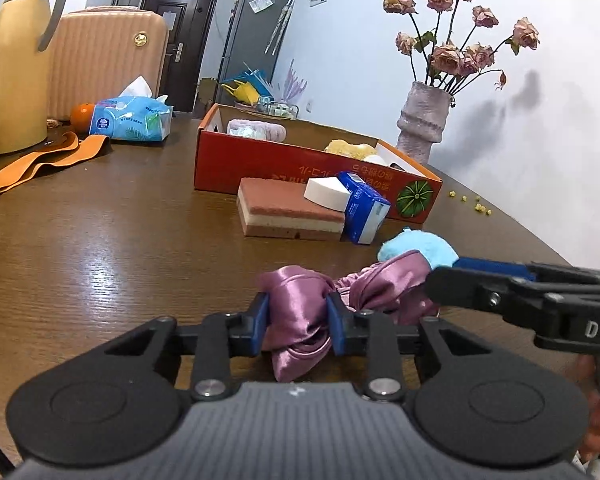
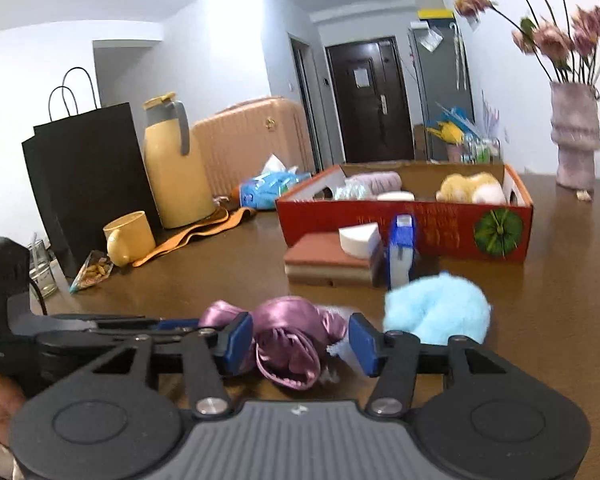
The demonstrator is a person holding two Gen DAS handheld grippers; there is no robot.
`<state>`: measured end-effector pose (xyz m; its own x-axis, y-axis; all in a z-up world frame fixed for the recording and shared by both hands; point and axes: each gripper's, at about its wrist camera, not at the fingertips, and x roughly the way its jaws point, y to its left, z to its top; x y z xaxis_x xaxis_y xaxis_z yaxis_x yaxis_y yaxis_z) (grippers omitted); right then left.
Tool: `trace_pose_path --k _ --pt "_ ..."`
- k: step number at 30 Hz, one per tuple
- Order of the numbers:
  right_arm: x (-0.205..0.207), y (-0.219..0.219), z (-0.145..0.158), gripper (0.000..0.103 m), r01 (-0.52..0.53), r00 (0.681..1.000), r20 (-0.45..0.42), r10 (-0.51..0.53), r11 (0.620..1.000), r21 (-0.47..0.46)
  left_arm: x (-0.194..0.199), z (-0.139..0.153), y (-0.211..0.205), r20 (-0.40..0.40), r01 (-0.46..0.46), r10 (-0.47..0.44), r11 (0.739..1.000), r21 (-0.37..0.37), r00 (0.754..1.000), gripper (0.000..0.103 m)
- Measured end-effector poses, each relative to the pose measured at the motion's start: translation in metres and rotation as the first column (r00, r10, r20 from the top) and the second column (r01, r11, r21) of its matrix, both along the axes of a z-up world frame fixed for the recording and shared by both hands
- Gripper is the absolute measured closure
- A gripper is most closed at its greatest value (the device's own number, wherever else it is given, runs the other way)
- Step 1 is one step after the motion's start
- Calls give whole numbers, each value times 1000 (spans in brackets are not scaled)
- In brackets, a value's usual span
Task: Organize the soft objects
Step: 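Close both tools on the pink satin bow, then carry the pink bow with both tools into the box and release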
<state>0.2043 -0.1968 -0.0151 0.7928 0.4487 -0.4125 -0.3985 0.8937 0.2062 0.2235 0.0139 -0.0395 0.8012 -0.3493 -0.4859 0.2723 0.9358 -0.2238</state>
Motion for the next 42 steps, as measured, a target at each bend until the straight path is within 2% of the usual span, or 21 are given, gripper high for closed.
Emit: trace_pose_path --k 2,3,6,8,10,17,21,26,29,32,35,38,40,42 --pt "10 6 -4 50 14 1000 0 -14 1000 -23 1 0 1 -7 -2 2 1000 -3 1000 72" --pt "16 8 -9 55 19 1000 -3 -20 999 -33 2 0 1 -11 -1 1 1000 -6 1000 72" --pt "32 7 -20 94 14 998 -53 -14 1000 7 6 1 3 -18 -4 3 1000 -16 1000 74" --pt "36 4 -23 95 20 997 -80 -16 998 57 7 3 5 -23 -8 7 1000 -27 1000 76" --pt "33 2 -19 98 25 998 -66 -20 997 71 7 7 6 -23 -3 3 999 -38 1000 77" --pt "20 -7 1 99 47 999 -12 -46 994 96 4 24 -2 25 35 -34 998 -55 999 78" --pt "31 -16 24 99 59 997 41 -63 993 99 31 52 -12 62 69 -65 995 -74 996 78" --pt "91 -39 62 99 89 992 85 -98 990 107 112 94 -39 88 78 -71 994 -78 994 79" --pt "150 -54 82 99 123 989 72 -132 985 121 179 115 -60 101 85 -79 995 -58 992 79" --pt "221 -60 94 99 167 984 56 -172 982 89 248 120 -82 84 70 -69 998 -7 994 78" --pt "296 -65 90 99 170 985 -30 -168 983 72 313 109 -98 25 14 -15 1000 23 1000 79" --pt "361 -69 73 98 186 973 -155 -170 978 95 366 93 -108 -59 23 -21 999 38 998 79" --pt "392 -70 58 99 205 959 -214 -183 975 82 388 80 -114 -94 -28 36 996 89 995 77" --pt "410 -72 41 95 207 945 -282 -167 971 118 398 66 -114 -121 -40 56 991 130 991 76"
